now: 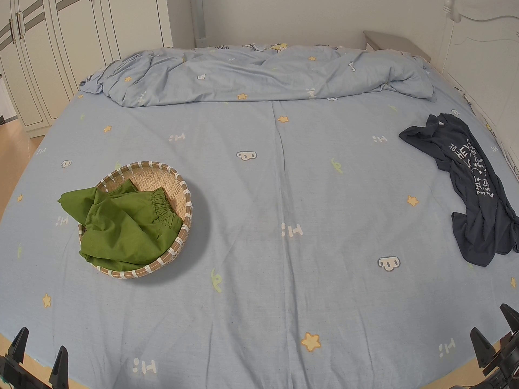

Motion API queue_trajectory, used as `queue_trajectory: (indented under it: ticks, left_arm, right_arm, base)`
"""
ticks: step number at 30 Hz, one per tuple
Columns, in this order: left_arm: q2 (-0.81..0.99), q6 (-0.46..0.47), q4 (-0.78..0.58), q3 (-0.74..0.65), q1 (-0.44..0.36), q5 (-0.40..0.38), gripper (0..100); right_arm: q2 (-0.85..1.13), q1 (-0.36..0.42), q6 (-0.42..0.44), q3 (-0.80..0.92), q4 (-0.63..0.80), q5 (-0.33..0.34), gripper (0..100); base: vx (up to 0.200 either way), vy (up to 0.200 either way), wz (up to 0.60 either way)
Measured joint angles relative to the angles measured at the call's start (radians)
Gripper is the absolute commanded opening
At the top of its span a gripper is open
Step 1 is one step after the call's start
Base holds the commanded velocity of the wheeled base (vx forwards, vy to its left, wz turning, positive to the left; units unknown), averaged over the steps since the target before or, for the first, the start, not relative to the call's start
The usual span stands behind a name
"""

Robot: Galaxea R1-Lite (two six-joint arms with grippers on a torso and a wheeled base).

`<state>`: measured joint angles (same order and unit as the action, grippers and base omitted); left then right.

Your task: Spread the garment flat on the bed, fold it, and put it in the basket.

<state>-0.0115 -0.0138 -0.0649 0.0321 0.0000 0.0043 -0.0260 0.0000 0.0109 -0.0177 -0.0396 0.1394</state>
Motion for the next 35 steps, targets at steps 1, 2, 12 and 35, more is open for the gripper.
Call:
queue_trajectory:
  ticks: [1, 2, 12, 35]
  left_arm:
    - [0.0, 0.002, 0.0, -0.001, 0.0, 0.0, 100]
    - [0.0, 0.003, 0.001, -0.002, 0.0, 0.001, 100]
    - [-0.001, 0.008, 0.004, -0.006, 0.001, 0.003, 100]
    - [-0.002, 0.01, 0.007, -0.008, 0.002, 0.005, 100]
  right_arm:
    - [0.001, 0.0, -0.01, 0.0, 0.0, 0.03, 100]
    - [0.003, 0.0, -0.018, 0.0, -0.001, 0.066, 100]
    - [0.011, -0.002, -0.028, 0.0, -0.004, 0.111, 100]
    - [0.012, 0.0, -0.034, 0.0, 0.048, -0.126, 100]
  base:
    - [0.0, 0.0, 0.0]
    - [0.0, 0.0, 0.0]
    - [0.0, 0.0, 0.0]
    - [0.0, 0.0, 0.0]
